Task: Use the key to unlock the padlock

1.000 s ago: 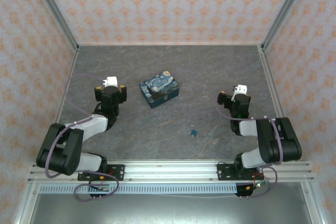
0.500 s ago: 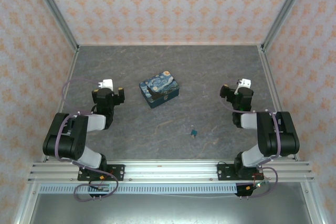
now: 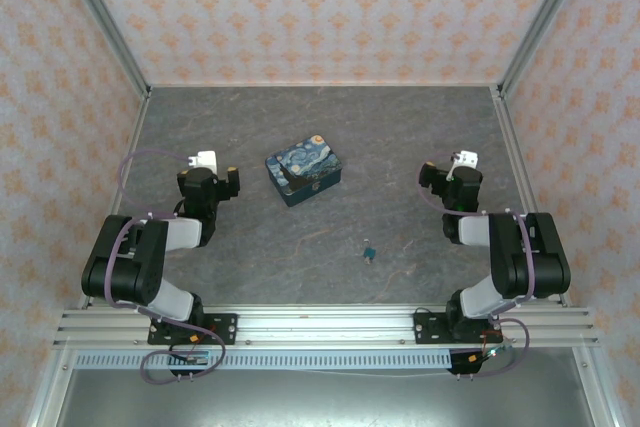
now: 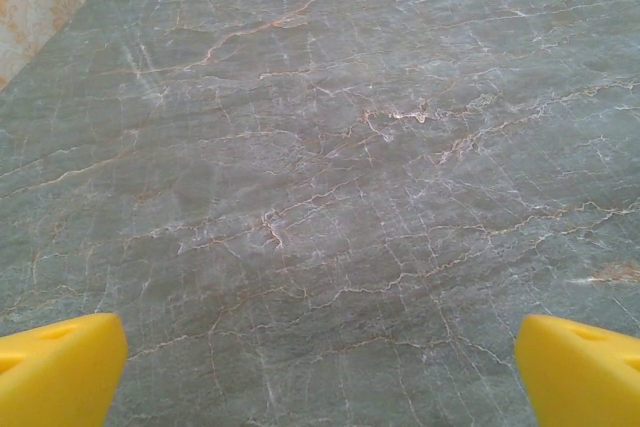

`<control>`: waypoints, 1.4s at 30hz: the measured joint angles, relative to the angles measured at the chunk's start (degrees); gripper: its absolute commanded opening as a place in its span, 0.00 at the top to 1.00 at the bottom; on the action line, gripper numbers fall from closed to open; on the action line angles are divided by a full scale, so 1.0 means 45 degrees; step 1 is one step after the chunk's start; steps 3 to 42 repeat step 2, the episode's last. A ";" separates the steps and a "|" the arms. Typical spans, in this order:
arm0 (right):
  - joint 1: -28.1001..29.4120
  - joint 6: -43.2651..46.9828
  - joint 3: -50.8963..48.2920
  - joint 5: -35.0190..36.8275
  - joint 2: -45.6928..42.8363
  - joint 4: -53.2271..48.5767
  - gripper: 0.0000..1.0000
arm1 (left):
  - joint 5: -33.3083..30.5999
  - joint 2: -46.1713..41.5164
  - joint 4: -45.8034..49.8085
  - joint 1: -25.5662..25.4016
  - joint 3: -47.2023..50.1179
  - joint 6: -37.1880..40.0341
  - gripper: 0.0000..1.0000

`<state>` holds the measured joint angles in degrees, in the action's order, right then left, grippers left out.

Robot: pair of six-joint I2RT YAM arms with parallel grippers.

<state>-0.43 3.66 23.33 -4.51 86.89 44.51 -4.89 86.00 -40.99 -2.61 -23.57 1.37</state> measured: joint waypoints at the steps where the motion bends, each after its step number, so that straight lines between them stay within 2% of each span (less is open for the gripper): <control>1: 0.0000 0.0000 0.0000 0.0000 0.0000 0.0000 0.01 | 0.0000 0.0000 0.0000 0.0000 0.0000 0.0000 0.00; 42: 0.0000 0.0000 0.0000 0.0005 0.0000 0.0000 0.01 | 0.0005 0.0000 0.0000 0.0000 0.0000 0.0000 0.00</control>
